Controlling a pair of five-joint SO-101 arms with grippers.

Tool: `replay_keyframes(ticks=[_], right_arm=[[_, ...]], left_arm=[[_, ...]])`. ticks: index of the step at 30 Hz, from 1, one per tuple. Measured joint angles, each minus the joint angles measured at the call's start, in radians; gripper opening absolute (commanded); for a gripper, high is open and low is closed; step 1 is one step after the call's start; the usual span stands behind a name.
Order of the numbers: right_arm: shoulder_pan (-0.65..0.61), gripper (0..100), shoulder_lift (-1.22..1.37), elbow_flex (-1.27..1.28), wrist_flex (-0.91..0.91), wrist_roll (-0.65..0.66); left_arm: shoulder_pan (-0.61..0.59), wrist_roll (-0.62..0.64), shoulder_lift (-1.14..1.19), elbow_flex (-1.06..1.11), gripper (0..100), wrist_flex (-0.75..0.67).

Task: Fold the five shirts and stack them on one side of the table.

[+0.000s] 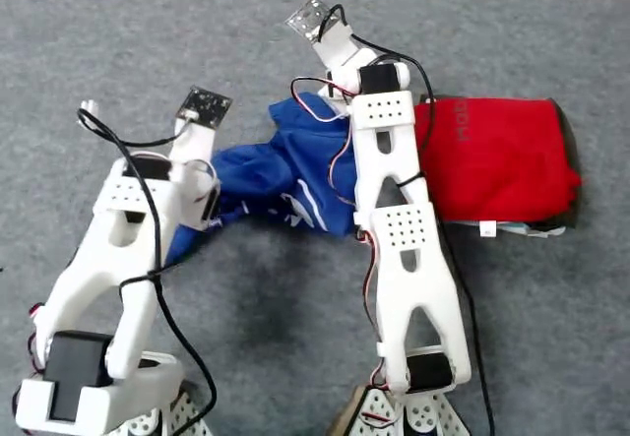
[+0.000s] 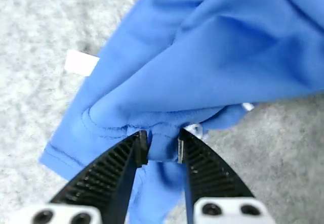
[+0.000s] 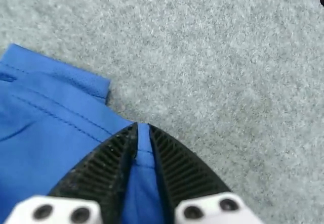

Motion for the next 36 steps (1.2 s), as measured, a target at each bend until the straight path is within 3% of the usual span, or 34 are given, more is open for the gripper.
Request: replay_keyframes(ticks=[8,12,22,28,36], right_arm=[[0.0,0.3,0.0,0.0,0.0,0.0],[0.0,0.3,0.0,0.0,0.0,0.0],[0.0,0.3,0.0,0.0,0.0,0.0],[0.0,0.3,-0.075,0.0,0.115,0.0],[-0.009,0.3,-0.431,0.0,0.173,0.0]], left_arm=[[-0.005,-0.011,0.0,-0.009,10,0.018],[-0.005,-0.011,0.0,-0.009,2,0.018],[-0.026,-0.012,0.002,-0.038,2,0.031],[-0.123,-0.012,0.002,-0.258,2,0.253],[-0.374,-0.011,0.002,-0.723,2,0.554]])
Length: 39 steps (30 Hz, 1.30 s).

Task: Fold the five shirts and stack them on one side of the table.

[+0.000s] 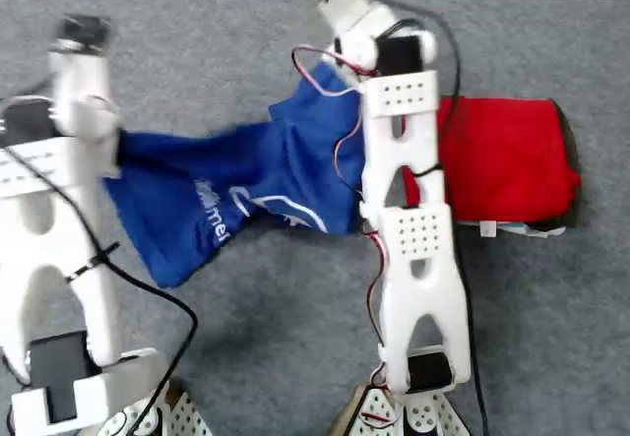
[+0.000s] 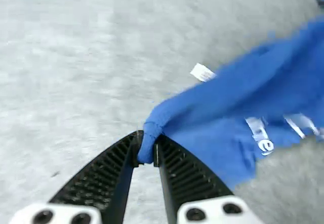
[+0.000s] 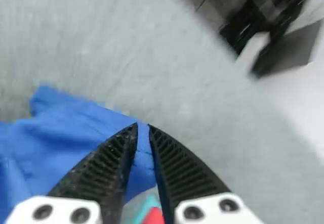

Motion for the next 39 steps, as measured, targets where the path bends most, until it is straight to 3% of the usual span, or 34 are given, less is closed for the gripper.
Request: replay_keyframes(ticks=[7,18,24,28,39], right_arm=[[-0.034,0.3,-0.358,0.0,0.043,0.0],[-0.273,0.3,-0.813,-0.002,0.046,0.0],[-0.351,0.3,-0.95,0.012,0.046,0.0],[-0.37,0.3,-1.082,0.11,0.041,0.0],[-0.377,0.3,-1.447,0.482,-0.178,0.0]], left_arm=[[-0.218,0.006,0.0,-0.324,2,0.201],[-0.528,0.051,-0.012,-0.519,2,0.218],[-0.563,0.06,-0.138,-0.523,2,0.218],[-0.563,0.133,-0.253,-0.523,2,0.218],[-0.563,0.288,-0.606,-0.532,2,0.218]])
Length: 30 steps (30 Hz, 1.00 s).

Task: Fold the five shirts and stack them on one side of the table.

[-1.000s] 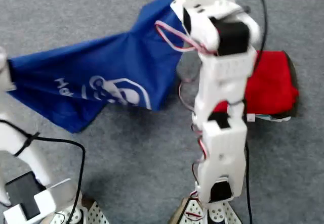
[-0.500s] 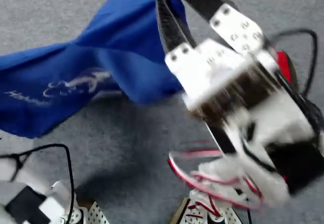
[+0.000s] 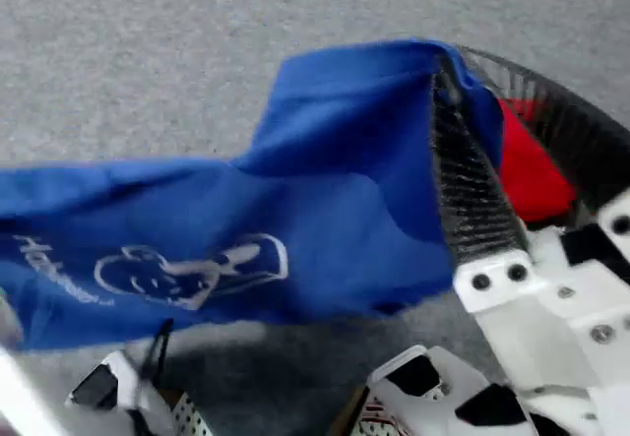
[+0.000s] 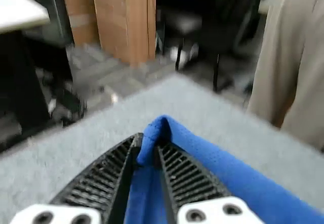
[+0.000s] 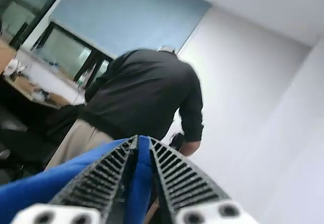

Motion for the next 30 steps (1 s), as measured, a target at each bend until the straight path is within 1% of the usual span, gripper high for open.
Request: replay_keyframes(ticks=[3,9,13,17,20,23,26,30], right_arm=[[0.0,0.3,-0.031,0.061,-0.066,0.0],[-0.002,0.3,-0.006,0.161,-0.196,0.0],[-0.002,0.3,0.077,0.229,-0.275,0.017],[-0.002,0.3,0.187,0.275,-0.318,0.018],[-0.002,0.3,0.292,0.29,-0.338,0.018],[-0.002,0.3,0.423,0.292,-0.384,0.018],[0.02,0.3,0.569,0.292,-0.473,0.018],[0.048,0.3,0.74,0.293,-0.614,0.018]], left_arm=[[-0.002,0.021,-0.058,-0.018,2,0.0],[-0.002,0.098,-0.061,0.049,2,-0.041],[-0.002,0.14,-0.061,0.203,2,-0.127],[-0.003,0.143,-0.066,0.437,2,-0.262],[-0.005,0.146,-0.058,0.637,2,-0.394],[-0.003,0.16,-0.049,0.852,2,-0.571],[0.043,0.189,-0.048,1.08,2,-0.809],[0.137,0.232,-0.048,1.353,2,-1.162]])
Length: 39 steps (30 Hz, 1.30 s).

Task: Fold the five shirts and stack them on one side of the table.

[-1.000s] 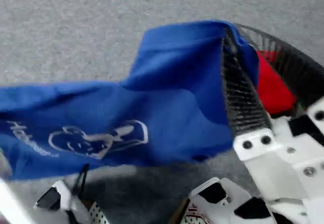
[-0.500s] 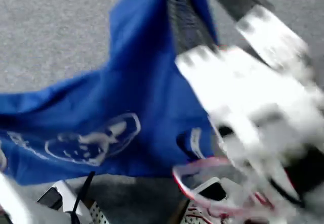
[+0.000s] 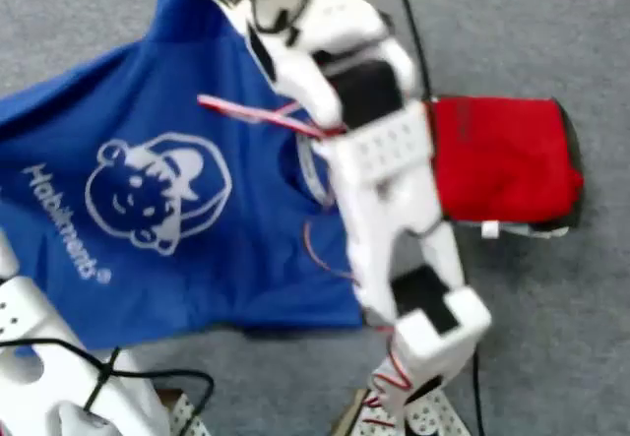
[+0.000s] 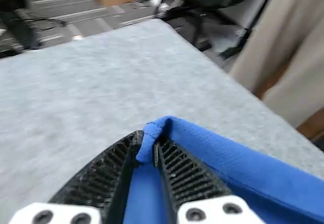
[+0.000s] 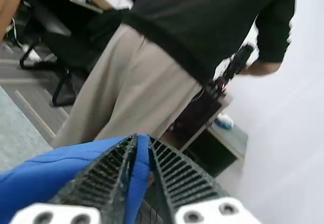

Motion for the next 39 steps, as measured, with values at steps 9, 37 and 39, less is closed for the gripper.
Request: replay_keyframes(ticks=[9,37,39], right_arm=[[0.037,0.3,0.232,-0.143,-0.14,0.0],[0.037,0.3,0.367,-0.379,0.216,0.206],[0.037,0.3,0.367,-0.405,0.324,0.206]], left_arm=[[0.08,0.049,0.025,0.285,2,-0.626],[0.101,-0.147,0.539,0.081,2,-0.657],[0.106,-0.184,0.54,0.094,2,-0.646]])
